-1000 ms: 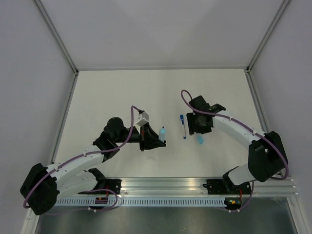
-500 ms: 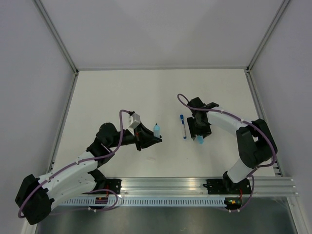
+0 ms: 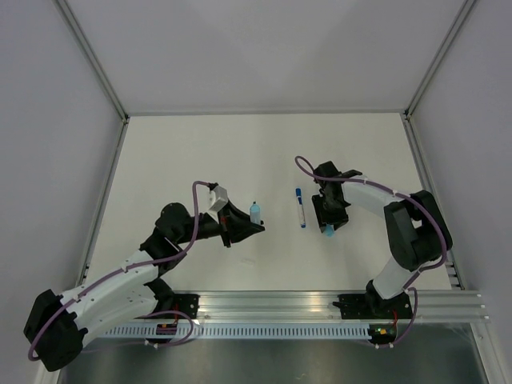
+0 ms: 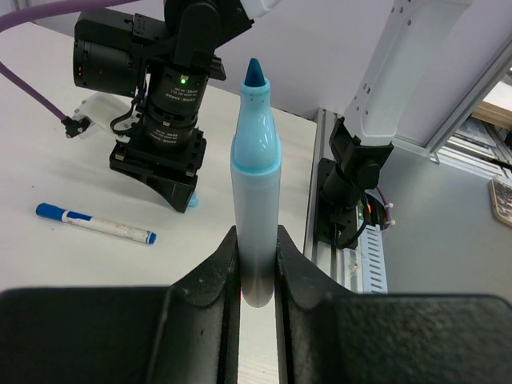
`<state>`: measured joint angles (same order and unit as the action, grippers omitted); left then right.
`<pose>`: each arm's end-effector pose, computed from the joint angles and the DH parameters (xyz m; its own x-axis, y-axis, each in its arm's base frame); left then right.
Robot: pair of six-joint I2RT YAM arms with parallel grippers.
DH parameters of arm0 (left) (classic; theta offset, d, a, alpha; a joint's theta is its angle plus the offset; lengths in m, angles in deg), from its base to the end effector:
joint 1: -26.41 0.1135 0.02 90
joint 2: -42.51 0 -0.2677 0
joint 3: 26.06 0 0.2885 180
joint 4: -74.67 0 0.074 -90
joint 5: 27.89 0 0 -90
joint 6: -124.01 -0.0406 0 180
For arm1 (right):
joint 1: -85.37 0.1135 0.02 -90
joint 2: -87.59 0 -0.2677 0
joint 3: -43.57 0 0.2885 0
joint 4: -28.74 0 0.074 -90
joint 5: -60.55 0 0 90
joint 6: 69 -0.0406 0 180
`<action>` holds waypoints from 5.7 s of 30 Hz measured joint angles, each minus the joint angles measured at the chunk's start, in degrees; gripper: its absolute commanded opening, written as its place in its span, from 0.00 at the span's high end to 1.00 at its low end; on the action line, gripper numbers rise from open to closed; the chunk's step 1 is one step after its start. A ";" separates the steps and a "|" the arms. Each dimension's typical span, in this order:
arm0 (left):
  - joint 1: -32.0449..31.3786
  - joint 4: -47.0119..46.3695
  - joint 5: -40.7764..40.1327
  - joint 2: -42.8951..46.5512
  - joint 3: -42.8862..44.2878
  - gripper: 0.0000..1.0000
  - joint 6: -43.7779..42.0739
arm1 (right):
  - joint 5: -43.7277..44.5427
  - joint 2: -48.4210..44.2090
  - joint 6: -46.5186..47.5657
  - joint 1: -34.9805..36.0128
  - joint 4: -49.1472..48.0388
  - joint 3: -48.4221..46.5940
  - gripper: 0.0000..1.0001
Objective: Insert the pens into the pen caps
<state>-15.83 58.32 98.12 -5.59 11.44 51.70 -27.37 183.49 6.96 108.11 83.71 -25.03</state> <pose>0.1550 -0.1730 0.2704 -0.2262 -0.1266 -0.9658 0.9532 0.1754 -0.2462 0.2950 0.1221 0.1339 -0.9792 -0.1475 -0.1392 -0.1487 0.9889 -0.0023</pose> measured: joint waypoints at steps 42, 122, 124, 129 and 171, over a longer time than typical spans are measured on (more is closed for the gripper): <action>0.00 3.06 -5.66 -5.22 0.98 0.98 1.22 | 30.93 -29.07 -17.86 40.72 -27.47 -14.58 1.00; 0.11 3.69 -8.61 2.62 -1.57 0.98 1.40 | 46.56 -21.84 -14.19 55.54 -27.12 -10.43 0.25; 0.09 3.15 -7.13 2.67 -1.57 0.98 1.40 | 44.39 -25.70 -12.92 55.54 -27.85 -8.07 0.25; 0.09 1.49 -2.45 2.29 -1.57 0.98 1.40 | 38.40 -36.15 -9.01 55.52 -30.62 -3.61 0.21; 0.00 -19.08 22.18 -3.69 -2.69 0.98 7.89 | 6.47 -36.68 0.46 50.14 -36.57 -5.86 0.39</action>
<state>-15.83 39.24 120.31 -9.28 8.75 59.59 -20.90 146.81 7.42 158.25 47.14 -30.89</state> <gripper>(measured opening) 0.215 0.610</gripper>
